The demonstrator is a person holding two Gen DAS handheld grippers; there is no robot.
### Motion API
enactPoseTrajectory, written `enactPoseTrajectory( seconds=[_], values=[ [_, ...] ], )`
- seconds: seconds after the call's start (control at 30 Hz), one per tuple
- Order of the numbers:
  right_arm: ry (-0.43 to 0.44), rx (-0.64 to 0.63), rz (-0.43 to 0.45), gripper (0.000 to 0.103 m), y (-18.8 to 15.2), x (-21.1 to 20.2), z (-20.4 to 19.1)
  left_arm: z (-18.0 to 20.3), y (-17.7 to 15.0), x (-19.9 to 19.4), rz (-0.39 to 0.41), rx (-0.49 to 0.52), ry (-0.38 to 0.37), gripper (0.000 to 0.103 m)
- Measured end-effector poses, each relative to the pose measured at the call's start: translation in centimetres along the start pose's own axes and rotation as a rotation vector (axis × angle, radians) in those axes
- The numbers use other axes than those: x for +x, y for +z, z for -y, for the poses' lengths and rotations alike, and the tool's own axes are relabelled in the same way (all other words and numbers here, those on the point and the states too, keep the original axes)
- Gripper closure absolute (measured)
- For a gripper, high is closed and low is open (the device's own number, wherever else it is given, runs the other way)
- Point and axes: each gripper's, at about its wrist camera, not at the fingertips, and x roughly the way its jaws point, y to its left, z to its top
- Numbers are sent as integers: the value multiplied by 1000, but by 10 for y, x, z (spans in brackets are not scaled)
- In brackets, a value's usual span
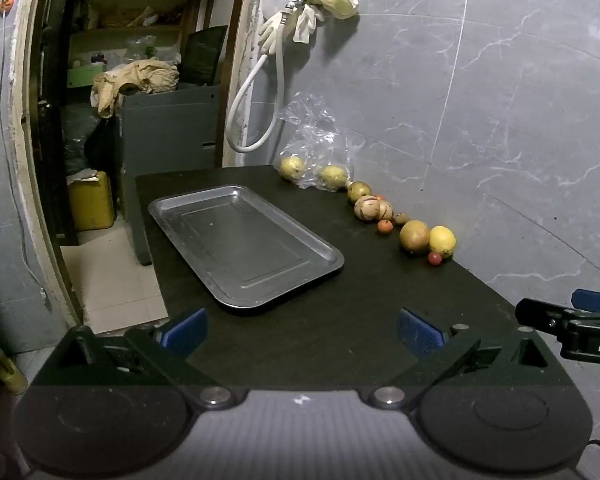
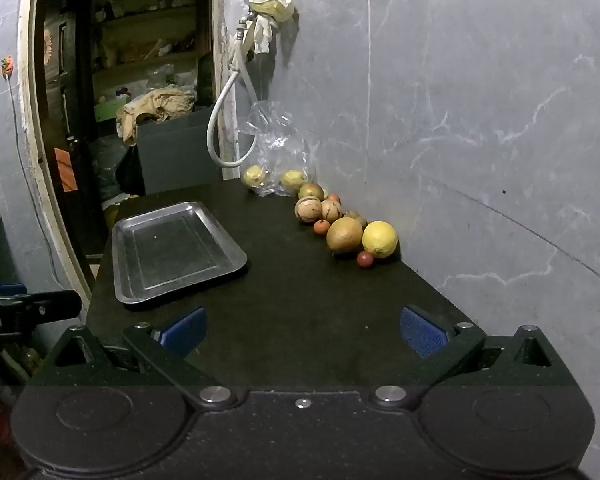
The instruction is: Organize fruits
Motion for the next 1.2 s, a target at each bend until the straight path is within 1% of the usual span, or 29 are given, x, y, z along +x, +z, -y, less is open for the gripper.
enactPoseTrajectory(
  seconds=[0.3,0.33,1.2],
  values=[
    [4,-2,-3,0,-2,3,-1,-3,0,-4,1,-8,4,0],
    [4,-2,-3,0,-2,3,-1,2,-2,-3,3,-9,11,0],
    [18,-7,-19,0,-3,10,-3,2,-3,0,-10,-16,18,0]
  ],
)
